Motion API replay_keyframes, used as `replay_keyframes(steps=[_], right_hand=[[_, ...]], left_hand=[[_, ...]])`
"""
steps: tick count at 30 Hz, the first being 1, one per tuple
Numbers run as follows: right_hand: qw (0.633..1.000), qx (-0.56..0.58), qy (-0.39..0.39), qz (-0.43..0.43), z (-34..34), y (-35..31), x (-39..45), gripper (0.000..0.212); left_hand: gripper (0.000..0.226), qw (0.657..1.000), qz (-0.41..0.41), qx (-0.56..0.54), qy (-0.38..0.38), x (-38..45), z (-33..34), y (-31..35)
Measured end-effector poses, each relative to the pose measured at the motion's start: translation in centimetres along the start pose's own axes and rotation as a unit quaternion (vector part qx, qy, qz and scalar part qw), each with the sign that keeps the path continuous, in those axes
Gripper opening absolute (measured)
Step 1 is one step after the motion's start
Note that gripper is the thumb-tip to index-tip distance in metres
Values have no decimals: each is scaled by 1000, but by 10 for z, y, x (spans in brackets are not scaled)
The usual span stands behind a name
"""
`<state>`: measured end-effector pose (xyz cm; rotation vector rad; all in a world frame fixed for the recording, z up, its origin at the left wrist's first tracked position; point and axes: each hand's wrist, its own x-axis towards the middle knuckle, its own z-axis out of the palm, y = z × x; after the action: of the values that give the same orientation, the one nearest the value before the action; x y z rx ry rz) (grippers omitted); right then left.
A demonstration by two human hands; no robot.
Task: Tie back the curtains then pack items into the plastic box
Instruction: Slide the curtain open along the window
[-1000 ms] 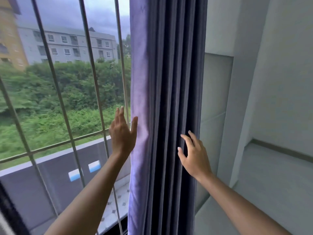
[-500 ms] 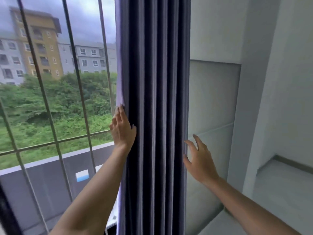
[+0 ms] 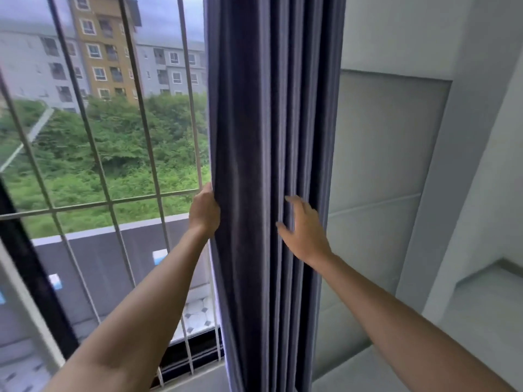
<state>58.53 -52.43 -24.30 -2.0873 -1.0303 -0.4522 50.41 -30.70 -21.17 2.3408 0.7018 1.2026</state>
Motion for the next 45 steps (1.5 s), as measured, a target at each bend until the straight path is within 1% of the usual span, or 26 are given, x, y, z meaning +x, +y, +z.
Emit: replay_keyframes(steps=[3,7,9,12,14,16,17,21,25,27,29,31,33,36,39,42,44,45], right_hand=[[996,91,-15,16,7,-20,47,68],[979,191,34,66,20,-40,102,68],[974,204,33,92,30,-46,112,69],[972,205,-1,116,59,-46,109,64],[978,149,-41,142,86,-41,104,50],[974,86,-89,187,110,-36,90,33],[973,65,-102,195,121,-35,79,28],[975,-47,-108,190,157,-32,34,24],[972,-77,-128,180,184,-32,-5,47],[971,-105,-131,172,193,-39,-20,53],[971,-118,-136,158,197,-48,-31,58],[965,-131,-159,161,201,-55,-41,69],[955,-156,-184,169,205,-63,-48,74],[946,-180,-204,174,209,-71,-50,72],[946,-197,-213,148,214,-73,-43,69],[938,-224,-235,120,220,-69,-37,57],[935,-244,-238,100,225,-64,-37,51],[934,-243,-244,94,225,-64,-38,51]], left_hand=[[45,1000,6,-19,-6,3,-10,-9],[58,1000,-3,-24,-10,1,-38,-21],[56,999,-18,-17,-23,1,-50,-32],[46,998,-28,-6,-51,2,-65,-47],[44,997,-26,6,-67,2,-67,-59],[48,995,-22,7,-97,-2,-59,-74],[49,994,-20,-1,-110,-7,-54,-82],[52,992,-25,-23,-119,-24,-36,-105],[54,988,-12,-78,-135,-22,-27,-109],[57,983,-13,-114,-145,-20,-24,-111],[57,980,-8,-148,-136,-19,-21,-109],[53,973,3,-187,-133,-21,-18,-104],[55,968,16,-209,-138,-24,-14,-98],[57,954,27,-253,-158,-29,-3,-92],[47,956,28,-246,-154,-29,10,-89],[61,959,29,-235,-154,-27,17,-81],[67,963,55,-221,-144,-21,20,-74],[68,968,70,-205,-131,-16,22,-71]])
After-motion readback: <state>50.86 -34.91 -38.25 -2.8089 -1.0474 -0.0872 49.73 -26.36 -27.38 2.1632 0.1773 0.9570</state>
